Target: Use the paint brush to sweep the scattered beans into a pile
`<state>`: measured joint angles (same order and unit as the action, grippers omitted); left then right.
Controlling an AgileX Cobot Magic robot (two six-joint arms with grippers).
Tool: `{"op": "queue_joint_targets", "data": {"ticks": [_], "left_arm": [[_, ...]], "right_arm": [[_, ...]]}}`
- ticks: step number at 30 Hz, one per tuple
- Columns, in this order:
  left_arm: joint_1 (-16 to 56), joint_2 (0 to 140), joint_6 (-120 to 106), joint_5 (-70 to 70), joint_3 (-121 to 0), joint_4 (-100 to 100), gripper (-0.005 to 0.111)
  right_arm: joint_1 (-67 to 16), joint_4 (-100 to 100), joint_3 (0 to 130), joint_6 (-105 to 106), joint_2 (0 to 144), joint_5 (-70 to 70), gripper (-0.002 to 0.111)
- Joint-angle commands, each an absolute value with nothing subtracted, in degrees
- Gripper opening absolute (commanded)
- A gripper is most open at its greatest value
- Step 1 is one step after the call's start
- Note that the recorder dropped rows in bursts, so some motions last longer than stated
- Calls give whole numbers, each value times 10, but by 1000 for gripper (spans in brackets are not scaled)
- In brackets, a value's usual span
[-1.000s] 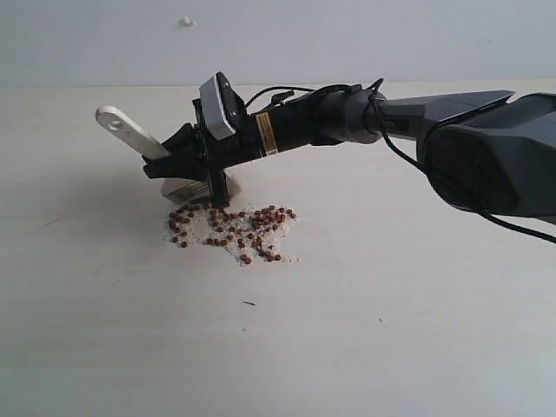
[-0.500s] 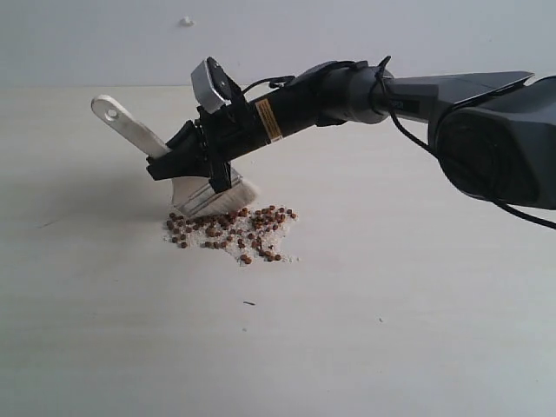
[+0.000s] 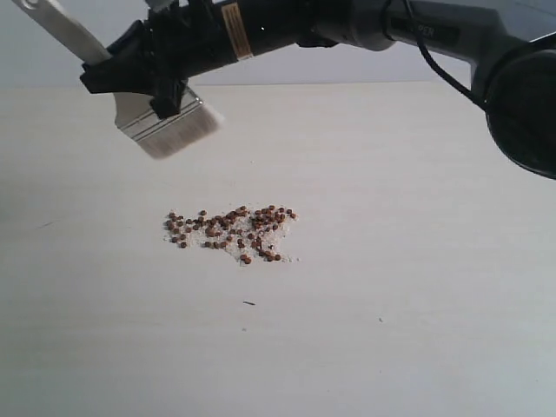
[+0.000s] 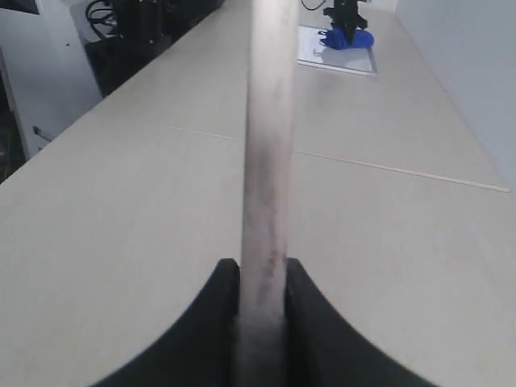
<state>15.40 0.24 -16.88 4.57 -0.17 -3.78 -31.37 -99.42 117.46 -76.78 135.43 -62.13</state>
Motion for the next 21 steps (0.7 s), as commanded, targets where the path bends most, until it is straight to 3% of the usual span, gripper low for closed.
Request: {"op": "queue_joint_targets", "data": {"ticks": [1,13,21], "left_arm": [[154,0,-165,46,0,-38,0],[154,0,-164,46,0,-38,0],[154,0,-164,46,0,-38,0]], "right_arm": [[-343,-999,1152,-843,1309,-537,0],[-382,-999,952,-948,1147,-204,0],[-530,-999,754,-965,1059,320,0]]}}
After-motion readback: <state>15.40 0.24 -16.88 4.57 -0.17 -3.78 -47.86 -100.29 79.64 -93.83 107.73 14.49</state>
